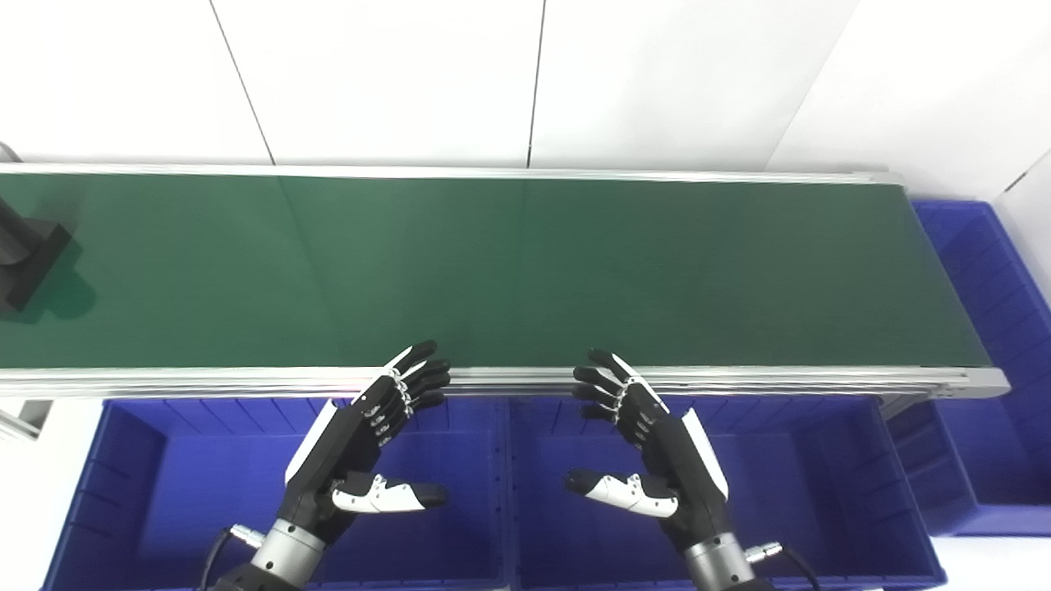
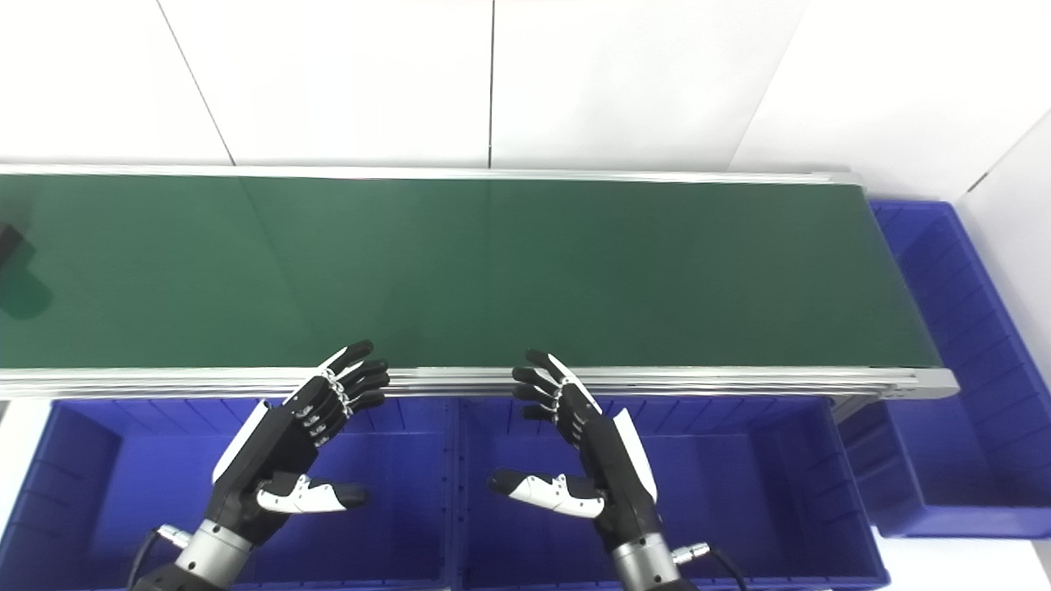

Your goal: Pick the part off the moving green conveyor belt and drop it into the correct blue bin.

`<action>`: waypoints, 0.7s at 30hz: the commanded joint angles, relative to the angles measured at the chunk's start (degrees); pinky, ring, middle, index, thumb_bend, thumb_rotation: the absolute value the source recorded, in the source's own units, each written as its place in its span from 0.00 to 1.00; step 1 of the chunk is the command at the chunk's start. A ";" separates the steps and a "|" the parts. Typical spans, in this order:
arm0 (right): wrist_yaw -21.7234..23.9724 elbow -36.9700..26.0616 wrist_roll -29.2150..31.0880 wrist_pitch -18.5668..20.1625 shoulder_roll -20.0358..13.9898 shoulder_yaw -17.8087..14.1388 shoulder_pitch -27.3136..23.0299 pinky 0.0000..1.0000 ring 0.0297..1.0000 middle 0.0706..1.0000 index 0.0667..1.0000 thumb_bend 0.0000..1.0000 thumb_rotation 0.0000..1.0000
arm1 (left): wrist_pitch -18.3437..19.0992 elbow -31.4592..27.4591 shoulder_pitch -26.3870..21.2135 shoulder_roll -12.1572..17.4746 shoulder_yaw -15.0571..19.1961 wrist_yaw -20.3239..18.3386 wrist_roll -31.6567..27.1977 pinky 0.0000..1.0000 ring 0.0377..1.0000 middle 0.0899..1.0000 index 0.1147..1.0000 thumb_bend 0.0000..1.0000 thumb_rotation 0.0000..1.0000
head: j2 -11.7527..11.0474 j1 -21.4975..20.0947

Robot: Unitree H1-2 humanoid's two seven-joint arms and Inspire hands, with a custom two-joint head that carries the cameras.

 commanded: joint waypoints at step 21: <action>-0.16 -0.31 0.84 -2.95 0.86 -0.35 -0.48 0.73 0.78 0.81 0.88 0.79 0.36 | -2.30 0.05 -0.81 -0.21 0.16 -0.83 -0.79 0.83 0.84 0.83 0.90 0.92 0.27 | -0.74 0.98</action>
